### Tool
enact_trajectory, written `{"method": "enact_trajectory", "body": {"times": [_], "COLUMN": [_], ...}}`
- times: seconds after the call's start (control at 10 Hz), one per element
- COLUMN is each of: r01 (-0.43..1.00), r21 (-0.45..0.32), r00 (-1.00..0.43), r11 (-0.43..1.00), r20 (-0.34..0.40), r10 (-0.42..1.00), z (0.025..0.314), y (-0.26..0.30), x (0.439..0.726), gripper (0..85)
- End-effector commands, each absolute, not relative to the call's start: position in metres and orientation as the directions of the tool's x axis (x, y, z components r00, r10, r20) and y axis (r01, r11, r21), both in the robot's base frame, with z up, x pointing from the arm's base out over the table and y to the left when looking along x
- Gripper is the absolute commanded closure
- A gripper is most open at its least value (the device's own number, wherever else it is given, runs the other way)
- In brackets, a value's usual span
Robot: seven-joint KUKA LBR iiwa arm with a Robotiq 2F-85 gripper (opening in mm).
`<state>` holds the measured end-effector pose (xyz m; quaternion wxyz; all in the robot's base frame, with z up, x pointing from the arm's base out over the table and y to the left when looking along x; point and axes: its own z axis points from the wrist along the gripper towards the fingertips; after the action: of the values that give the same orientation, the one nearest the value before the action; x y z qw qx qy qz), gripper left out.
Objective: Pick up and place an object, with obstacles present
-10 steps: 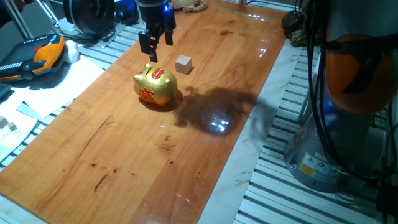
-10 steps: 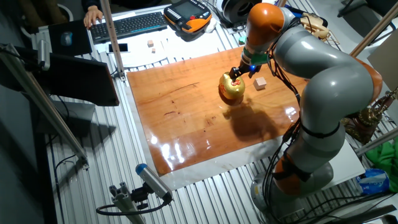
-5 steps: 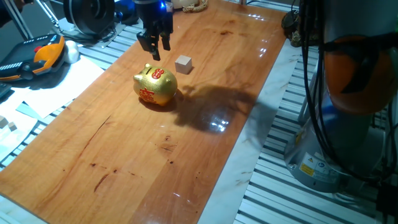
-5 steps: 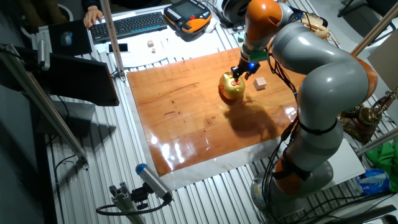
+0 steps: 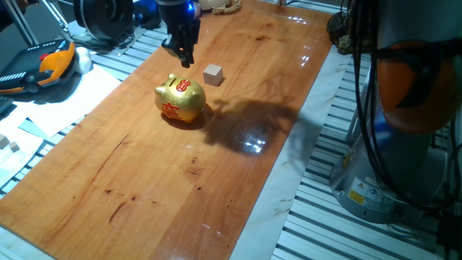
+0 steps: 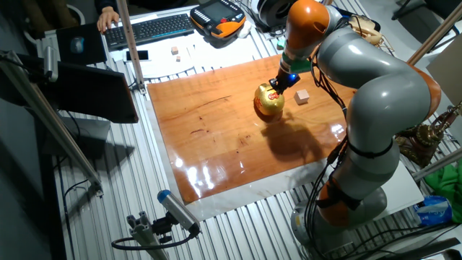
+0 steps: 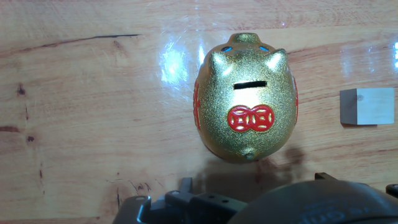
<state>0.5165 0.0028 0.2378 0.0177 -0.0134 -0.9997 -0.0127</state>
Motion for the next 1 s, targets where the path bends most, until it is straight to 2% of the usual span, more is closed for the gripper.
{"method": "enact_trajectory", "body": {"times": [0.0, 0.9], "r01": [0.027, 0.047], "r21": [0.028, 0.043], "r00": [-0.999, -0.997], "r11": [0.999, 0.998], "r20": [0.036, 0.058], "r10": [0.026, 0.044], "z": [0.2375, 0.2392], "y": [0.0028, -0.0044], "x": [0.5168, 0.5119], "gripper": [85.0, 85.0]}}
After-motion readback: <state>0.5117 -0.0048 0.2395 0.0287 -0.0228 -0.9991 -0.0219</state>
